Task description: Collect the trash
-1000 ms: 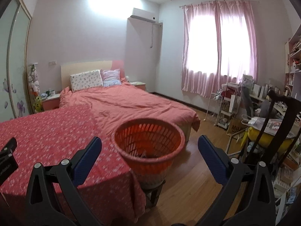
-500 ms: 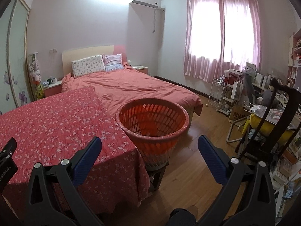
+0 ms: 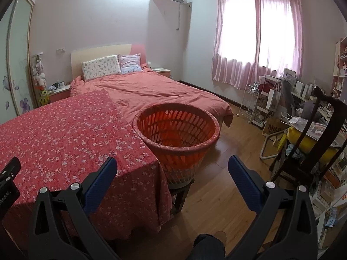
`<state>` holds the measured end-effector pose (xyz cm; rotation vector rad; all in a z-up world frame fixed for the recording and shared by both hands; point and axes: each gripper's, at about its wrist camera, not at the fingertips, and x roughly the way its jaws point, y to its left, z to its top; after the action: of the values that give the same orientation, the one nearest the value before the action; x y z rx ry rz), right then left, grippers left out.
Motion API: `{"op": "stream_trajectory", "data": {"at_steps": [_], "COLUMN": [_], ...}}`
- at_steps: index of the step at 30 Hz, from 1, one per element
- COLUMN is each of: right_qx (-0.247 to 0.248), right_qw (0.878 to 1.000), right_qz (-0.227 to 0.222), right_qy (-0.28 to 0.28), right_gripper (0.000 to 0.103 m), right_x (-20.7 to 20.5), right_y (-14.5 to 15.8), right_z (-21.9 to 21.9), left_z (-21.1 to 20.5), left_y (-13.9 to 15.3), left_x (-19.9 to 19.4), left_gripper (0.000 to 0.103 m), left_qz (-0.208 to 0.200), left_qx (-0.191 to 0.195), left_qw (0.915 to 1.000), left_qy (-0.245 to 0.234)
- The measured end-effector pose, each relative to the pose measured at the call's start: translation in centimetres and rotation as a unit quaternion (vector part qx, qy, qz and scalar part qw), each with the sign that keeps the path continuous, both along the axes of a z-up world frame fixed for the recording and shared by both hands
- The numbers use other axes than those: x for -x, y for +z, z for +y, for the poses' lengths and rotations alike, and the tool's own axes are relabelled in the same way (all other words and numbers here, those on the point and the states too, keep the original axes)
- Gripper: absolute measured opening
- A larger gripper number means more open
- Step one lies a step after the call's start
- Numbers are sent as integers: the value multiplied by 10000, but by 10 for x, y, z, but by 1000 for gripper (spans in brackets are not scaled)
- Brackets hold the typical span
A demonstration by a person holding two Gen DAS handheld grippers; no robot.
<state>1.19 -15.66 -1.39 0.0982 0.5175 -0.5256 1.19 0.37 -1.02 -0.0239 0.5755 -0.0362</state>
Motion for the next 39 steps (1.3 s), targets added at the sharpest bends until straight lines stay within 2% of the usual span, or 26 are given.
{"op": "stream_trajectory", "data": {"at_steps": [25, 39], "right_qx": [-79, -87], "right_qw": [9999, 9999], "right_qz": [73, 64], "right_qy": [40, 54], "right_gripper": [101, 101], "right_x": [-2, -2], "right_y": [-4, -6], "right_z": [-3, -3], "left_z": [-2, -5], "left_y": [-3, 0], "left_x": [-2, 2], "left_gripper": [99, 99], "left_qz": [109, -31], "left_qx": [11, -10], "left_qw": [9999, 10000], "left_qy": [-10, -29]}}
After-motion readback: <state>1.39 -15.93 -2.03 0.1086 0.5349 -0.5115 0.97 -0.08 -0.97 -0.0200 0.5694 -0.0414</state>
